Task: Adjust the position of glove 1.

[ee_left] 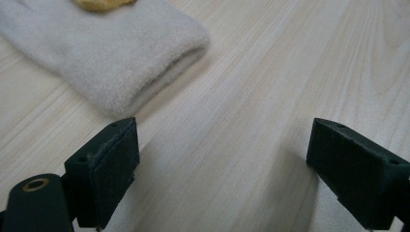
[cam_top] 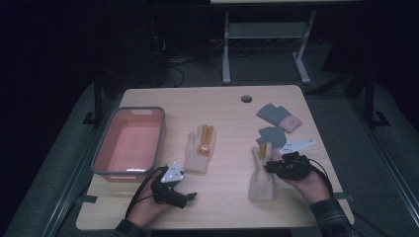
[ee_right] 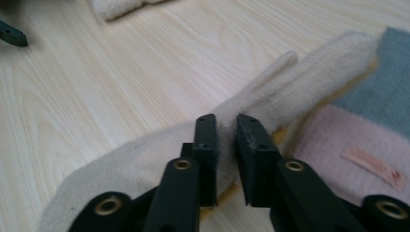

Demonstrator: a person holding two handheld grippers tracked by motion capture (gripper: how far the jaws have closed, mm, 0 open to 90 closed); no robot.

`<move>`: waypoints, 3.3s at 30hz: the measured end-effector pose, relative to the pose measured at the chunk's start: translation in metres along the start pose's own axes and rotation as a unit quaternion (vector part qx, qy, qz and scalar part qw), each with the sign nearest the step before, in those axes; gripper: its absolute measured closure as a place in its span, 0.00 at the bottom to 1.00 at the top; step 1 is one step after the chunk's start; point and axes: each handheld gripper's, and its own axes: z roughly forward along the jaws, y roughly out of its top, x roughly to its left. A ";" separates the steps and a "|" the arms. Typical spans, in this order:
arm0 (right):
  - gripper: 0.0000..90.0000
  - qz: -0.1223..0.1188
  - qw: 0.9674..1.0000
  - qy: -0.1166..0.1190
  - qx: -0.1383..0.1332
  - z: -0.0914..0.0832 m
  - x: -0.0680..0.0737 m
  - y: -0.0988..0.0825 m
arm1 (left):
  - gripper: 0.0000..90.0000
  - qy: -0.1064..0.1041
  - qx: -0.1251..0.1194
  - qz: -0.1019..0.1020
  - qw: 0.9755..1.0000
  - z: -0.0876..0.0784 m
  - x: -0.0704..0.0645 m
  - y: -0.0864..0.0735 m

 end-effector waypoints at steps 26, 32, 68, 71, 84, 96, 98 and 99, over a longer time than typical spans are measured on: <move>0.96 0.000 0.997 0.003 0.075 0.007 0.007 -0.028 | 0.12 0.000 -0.001 0.000 1.000 0.000 0.000 0.000; 0.96 -0.018 0.997 0.024 0.077 0.025 0.021 -0.013 | 0.12 0.000 0.001 0.000 1.000 0.000 0.000 0.000; 0.98 -0.063 0.996 0.058 -0.039 0.035 0.054 0.049 | 0.12 0.001 0.000 0.002 1.000 0.000 0.000 0.000; 0.98 -0.078 0.993 0.076 -0.048 0.040 0.063 0.050 | 0.12 0.001 -0.002 0.000 1.000 0.000 0.000 0.000; 0.88 -0.059 0.997 0.054 0.010 0.043 0.058 0.026 | 0.12 0.000 0.000 0.000 1.000 0.000 0.000 0.000; 0.99 -0.064 0.996 0.026 0.052 0.055 0.040 0.013 | 0.12 0.000 0.000 -0.001 1.000 0.000 0.000 0.000; 0.99 -0.071 0.997 0.004 0.044 0.061 0.036 0.018 | 0.12 0.002 0.000 -0.002 1.000 0.000 -0.001 0.000; 0.99 -0.070 0.997 0.005 0.040 0.062 0.035 0.019 | 0.12 0.002 0.000 -0.002 1.000 0.000 -0.001 0.000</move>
